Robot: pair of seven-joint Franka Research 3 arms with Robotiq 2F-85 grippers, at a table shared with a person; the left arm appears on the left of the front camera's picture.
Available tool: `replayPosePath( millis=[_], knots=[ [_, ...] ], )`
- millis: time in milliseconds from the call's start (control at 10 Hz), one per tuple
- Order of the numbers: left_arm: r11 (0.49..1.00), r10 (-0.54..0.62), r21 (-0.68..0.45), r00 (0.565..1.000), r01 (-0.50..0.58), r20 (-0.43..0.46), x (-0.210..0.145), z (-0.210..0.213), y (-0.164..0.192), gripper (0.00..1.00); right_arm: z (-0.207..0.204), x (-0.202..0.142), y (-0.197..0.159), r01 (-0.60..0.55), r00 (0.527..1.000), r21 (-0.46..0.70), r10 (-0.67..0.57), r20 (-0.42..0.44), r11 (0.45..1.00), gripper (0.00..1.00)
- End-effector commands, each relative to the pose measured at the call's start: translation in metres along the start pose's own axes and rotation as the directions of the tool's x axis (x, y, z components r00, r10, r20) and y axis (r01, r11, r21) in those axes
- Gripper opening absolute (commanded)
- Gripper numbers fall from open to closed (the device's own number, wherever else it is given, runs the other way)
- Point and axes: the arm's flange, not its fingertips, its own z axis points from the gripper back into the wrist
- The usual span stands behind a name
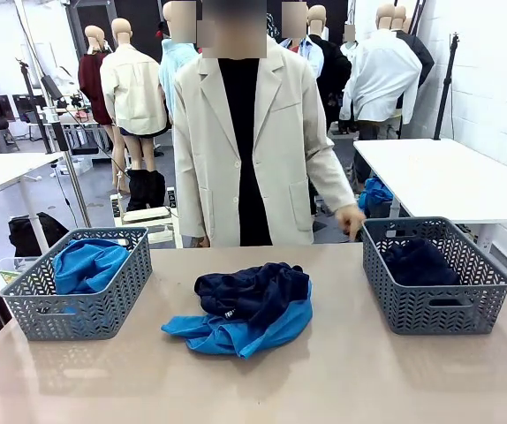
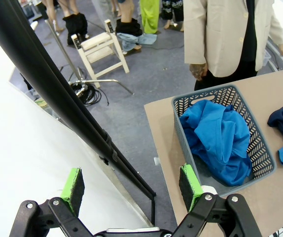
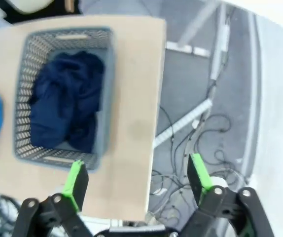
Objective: Sort the tops and bottoms.
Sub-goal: Lift clothes from the center of the table with your left hand.
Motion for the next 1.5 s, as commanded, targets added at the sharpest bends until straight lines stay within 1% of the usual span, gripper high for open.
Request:
replayPosePath(
  millis=[0, 100, 200, 300, 400, 500, 600, 700, 800, 900, 1000, 1100, 1200, 1300, 1400],
  knots=[
    [1.0, 0.006, 0.001, 1.0, -0.006, -0.018, 0.002, 0.001, 0.0, 1.0, -0.031, -0.033, -0.026, 0.075, 0.997, 0.028, -0.075, 0.011, 0.997, 1.0],
    [1.0, 0.006, 0.001, 1.0, -0.006, -0.018, 0.002, 0.001, 0.0, 1.0, -0.044, -0.049, -0.043, 0.117, 0.993, 0.077, -0.118, 0.009, 0.99, 1.0],
    [1.0, 0.006, 0.001, 1.0, -0.006, -0.018, 0.002, 0.001, 0.0, 1.0, -0.059, -0.043, -0.051, 0.155, 0.984, 0.164, -0.167, 0.064, 0.974, 1.0],
    [1.0, 0.0, 0.0, 1.0, 0.0, 0.0, 0.0, 0.0, 0.0, 1.0, -0.028, -0.045, -0.051, 0.107, 0.994, 0.019, -0.106, -0.018, 0.994, 1.0],
    [0.991, -0.123, -0.041, 0.988, 0.128, 0.095, 0.027, 0.007, -0.024, 1.0, -0.028, -0.045, -0.051, 0.107, 0.994, 0.019, -0.106, -0.018, 0.994, 1.0],
    [0.963, -0.248, -0.06, 0.949, 0.264, 0.194, 0.059, 0.012, -0.058, 1.0, -0.028, -0.045, -0.051, 0.107, 0.994, 0.019, -0.106, -0.018, 0.994, 1.0],
    [0.909, -0.361, -0.109, 0.891, 0.402, 0.275, 0.089, 0.017, -0.099, 1.0, -0.028, -0.045, -0.051, 0.107, 0.994, 0.019, -0.106, -0.018, 0.994, 1.0],
    [0.822, -0.475, -0.146, 0.803, 0.551, 0.36, 0.117, 0.021, -0.145, 1.0, -0.028, -0.045, -0.051, 0.107, 0.994, 0.019, -0.106, -0.018, 0.994, 1.0],
    [0.735, -0.558, -0.172, 0.729, 0.655, 0.396, 0.139, 0.02, -0.183, 1.0, -0.028, -0.045, -0.051, 0.107, 0.994, 0.019, -0.106, -0.018, 0.994, 1.0],
    [0.652, -0.608, -0.248, 0.689, 0.717, 0.395, 0.155, 0.01, -0.218, 1.0, -0.028, -0.045, -0.051, 0.107, 0.994, 0.019, -0.106, -0.018, 0.994, 1.0],
    [0.555, -0.641, -0.341, 0.652, 0.758, 0.406, 0.161, -0.004, -0.25, 1.0, -0.028, -0.045, -0.051, 0.107, 0.994, 0.019, -0.106, -0.018, 0.994, 1.0],
    [0.474, -0.652, -0.436, 0.638, 0.765, 0.41, 0.161, -0.019, -0.287, 1.0, -0.028, -0.045, -0.051, 0.107, 0.994, 0.019, -0.106, -0.018, 0.994, 1.0],
    [0.435, -0.663, -0.498, 0.641, 0.751, 0.388, 0.154, -0.033, -0.32, 1.0, -0.028, -0.045, -0.051, 0.107, 0.994, 0.019, -0.106, -0.018, 0.994, 1.0],
    [0.461, -0.668, -0.509, 0.662, 0.727, 0.341, 0.147, -0.04, -0.326, 1.0, -0.028, -0.045, -0.051, 0.107, 0.994, 0.019, -0.106, -0.018, 0.994, 1.0],
    [0.493, -0.64, -0.445, 0.658, 0.748, 0.397, 0.149, -0.018, -0.329, 1.0, -0.028, -0.045, -0.051, 0.107, 0.994, 0.019, -0.106, -0.018, 0.994, 1.0]
  ],
)
